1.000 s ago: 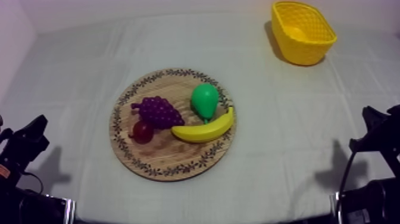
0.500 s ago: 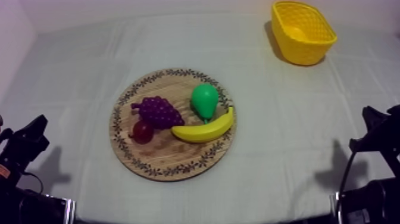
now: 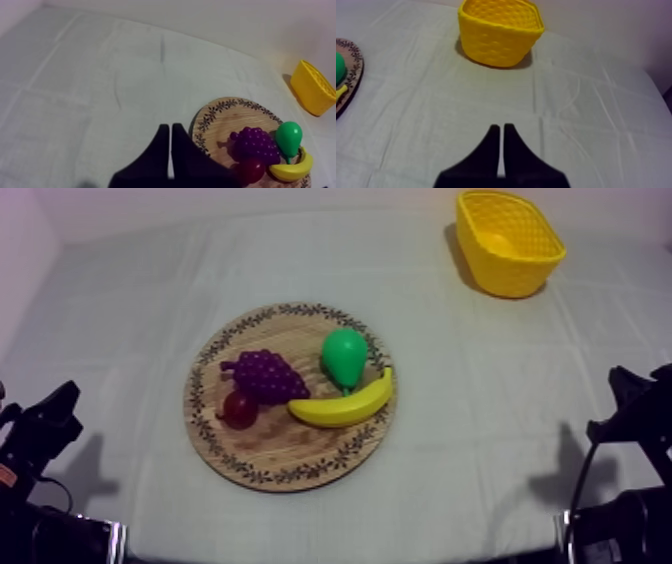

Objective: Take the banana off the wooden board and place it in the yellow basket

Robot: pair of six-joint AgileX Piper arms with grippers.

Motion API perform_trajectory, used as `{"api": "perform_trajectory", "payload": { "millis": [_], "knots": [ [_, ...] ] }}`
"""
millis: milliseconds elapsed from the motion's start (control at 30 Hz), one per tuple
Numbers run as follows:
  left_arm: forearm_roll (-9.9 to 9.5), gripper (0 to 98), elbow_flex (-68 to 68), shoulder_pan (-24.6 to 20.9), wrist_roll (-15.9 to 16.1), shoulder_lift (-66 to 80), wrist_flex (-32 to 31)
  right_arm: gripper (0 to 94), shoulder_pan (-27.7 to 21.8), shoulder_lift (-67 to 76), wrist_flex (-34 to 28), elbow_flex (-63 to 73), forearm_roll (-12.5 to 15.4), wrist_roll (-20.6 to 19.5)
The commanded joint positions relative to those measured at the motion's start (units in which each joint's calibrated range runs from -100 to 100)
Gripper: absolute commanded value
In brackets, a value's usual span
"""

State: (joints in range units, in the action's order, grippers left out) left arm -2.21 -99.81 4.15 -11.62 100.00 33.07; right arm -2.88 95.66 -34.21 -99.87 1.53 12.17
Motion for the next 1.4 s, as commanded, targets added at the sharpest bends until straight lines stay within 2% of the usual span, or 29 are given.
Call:
{"api": "perform_trajectory", "payload": {
  "millis": [0, 133, 300, 467, 600, 800, 967, 1133, 1367],
  "knots": [
    [0.04, 0.1, 0.0, 0.0, 0.0, 0.0, 0.0, 0.4, -0.1, 0.0, -0.4, 0.0, 0.0, -2.2],
    [0.04, 0.1, 0.0, 0.0, 0.0, 0.0, 0.0, 0.4, -0.5, 0.0, -2.0, 0.4, 0.8, -0.8],
    [0.04, 0.1, 0.0, 0.0, 0.0, 0.0, 0.0, 0.4, -1.0, -3.4, 0.0, 5.2, 1.3, 0.5],
    [0.04, 0.1, 0.0, 0.0, 0.0, 0.0, 0.0, 2.4, -0.6, -10.6, 2.6, 13.9, 1.3, -0.2],
    [0.04, 0.1, 0.0, 0.0, 0.0, 0.0, 0.0, 3.3, 0.8, -19.1, 3.6, 21.4, 3.3, 4.6],
    [0.04, 0.1, 0.0, 0.0, 0.0, 0.0, 0.0, 2.3, 4.4, -32.1, 4.9, 33.1, 6.0, 9.7],
    [0.04, 0.1, 0.0, 0.0, 0.0, 0.0, 0.0, 0.9, 8.0, -42.0, 0.8, 43.7, 8.6, 16.1],
    [0.04, 0.1, 0.0, 0.0, 0.0, 0.0, 0.0, 0.6, 14.4, -49.4, -1.7, 51.2, 6.4, 18.1],
    [0.04, 0.1, 0.0, 0.0, 0.0, 0.0, 0.0, 0.5, 24.3, -58.5, -6.0, 59.1, 1.4, 16.3]
  ]
}}
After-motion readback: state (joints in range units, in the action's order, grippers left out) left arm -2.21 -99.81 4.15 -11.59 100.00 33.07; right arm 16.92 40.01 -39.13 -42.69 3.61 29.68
